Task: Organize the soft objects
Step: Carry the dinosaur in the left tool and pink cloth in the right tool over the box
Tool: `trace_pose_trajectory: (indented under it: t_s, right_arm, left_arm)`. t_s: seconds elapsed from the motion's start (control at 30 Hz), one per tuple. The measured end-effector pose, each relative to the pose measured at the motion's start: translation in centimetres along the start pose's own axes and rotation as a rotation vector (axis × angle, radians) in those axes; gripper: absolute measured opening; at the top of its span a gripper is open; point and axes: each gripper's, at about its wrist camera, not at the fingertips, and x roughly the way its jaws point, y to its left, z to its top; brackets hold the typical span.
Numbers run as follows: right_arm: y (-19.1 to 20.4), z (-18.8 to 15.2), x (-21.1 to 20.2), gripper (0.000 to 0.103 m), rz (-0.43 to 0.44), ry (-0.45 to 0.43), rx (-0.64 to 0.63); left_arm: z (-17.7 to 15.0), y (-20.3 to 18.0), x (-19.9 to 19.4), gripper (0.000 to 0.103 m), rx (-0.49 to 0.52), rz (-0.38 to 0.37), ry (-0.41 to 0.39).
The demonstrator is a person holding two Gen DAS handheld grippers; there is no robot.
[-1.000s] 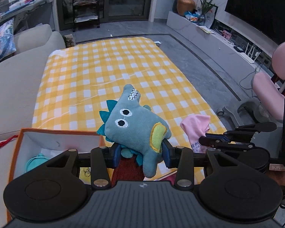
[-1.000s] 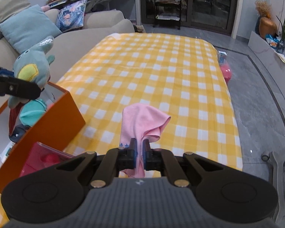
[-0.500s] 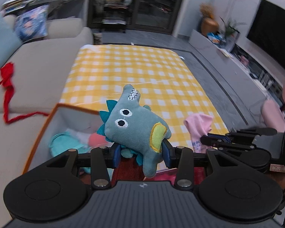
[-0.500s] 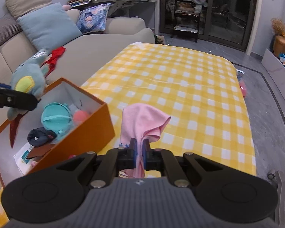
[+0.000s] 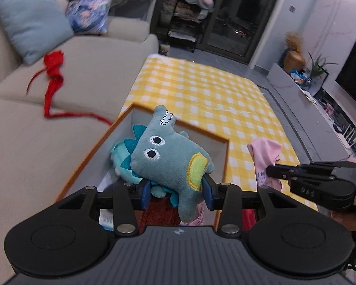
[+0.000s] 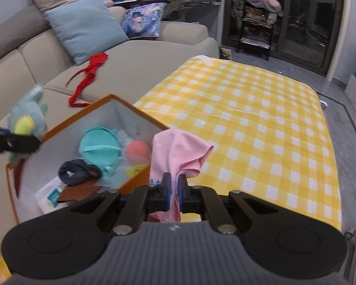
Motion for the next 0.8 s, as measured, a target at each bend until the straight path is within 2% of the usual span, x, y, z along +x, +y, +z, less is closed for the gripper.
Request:
trace_pose_trajectory:
  t_s: [0.17,0.47,0.6,0.8]
  right_arm:
    - [3.4,0.0,0.8,0.003,0.078,0.009,-0.035]
    - [9.2,-0.5,3.3,0.003,0.201,0.049,-0.059]
    - [10.9,-1.2,4.9,0.003,0.229,0.097,-0.071]
    - [13.3,-2.0,6.9,0.003,0.264,0.161,-0.113]
  left_arm:
    - [-1.5,1.8,0.9,0.048,-0.027,0.012,0.025]
    - [-1.7,3.1,2.4,0.048,0.077,0.077,0.104]
    - [-1.7,3.9,3.9,0.048,0.113,0.098,0.191]
    - [-2.4,3.4,5.6,0.048,0.261,0.151,0.315]
